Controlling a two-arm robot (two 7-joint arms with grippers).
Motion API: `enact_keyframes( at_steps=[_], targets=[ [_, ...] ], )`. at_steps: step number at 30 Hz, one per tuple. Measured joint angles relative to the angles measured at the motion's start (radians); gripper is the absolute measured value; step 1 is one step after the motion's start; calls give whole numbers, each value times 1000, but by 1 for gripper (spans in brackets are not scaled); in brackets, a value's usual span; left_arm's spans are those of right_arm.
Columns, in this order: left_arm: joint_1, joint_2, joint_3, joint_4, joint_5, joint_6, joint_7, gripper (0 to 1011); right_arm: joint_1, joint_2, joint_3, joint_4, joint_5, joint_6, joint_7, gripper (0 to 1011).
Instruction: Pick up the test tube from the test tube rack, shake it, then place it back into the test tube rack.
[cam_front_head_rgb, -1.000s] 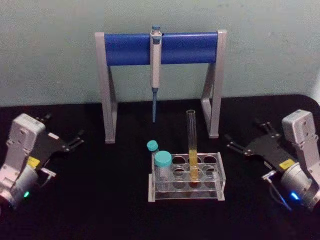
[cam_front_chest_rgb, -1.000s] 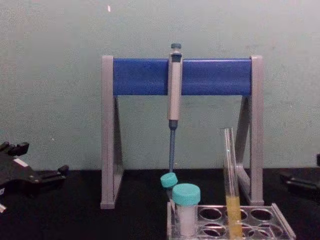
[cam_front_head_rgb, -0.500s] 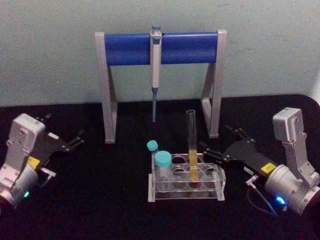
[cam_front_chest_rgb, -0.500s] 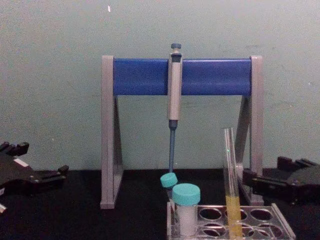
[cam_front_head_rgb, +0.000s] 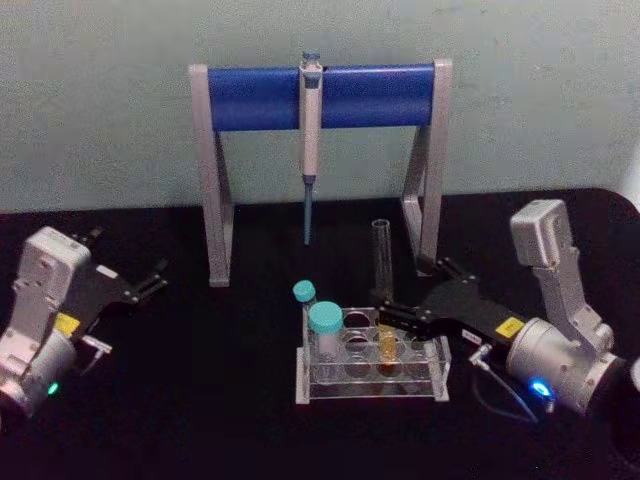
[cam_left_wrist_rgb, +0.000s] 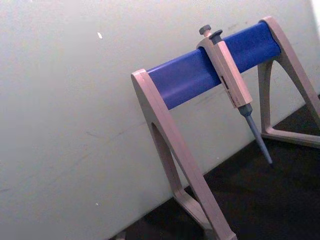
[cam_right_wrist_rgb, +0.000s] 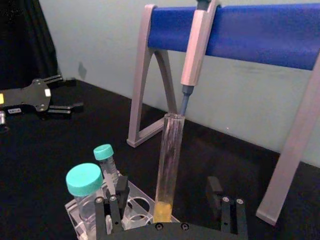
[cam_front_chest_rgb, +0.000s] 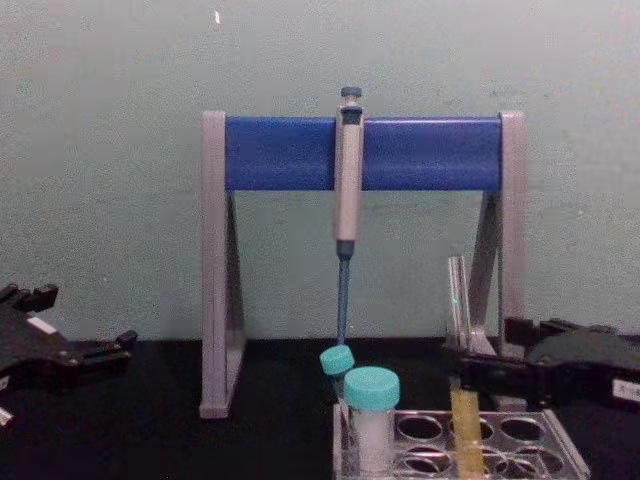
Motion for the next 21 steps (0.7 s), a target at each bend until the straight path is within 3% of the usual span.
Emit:
enact_keyframes(
  at_steps=[12, 21],
  targets=[
    [0, 0, 0, 0, 0, 0, 0, 1010, 99, -55, -25, 98, -33, 50, 45, 1000],
    [0, 0, 0, 0, 0, 0, 0, 1010, 123, -69, -32, 126, -47, 54, 54, 1000]
  ],
)
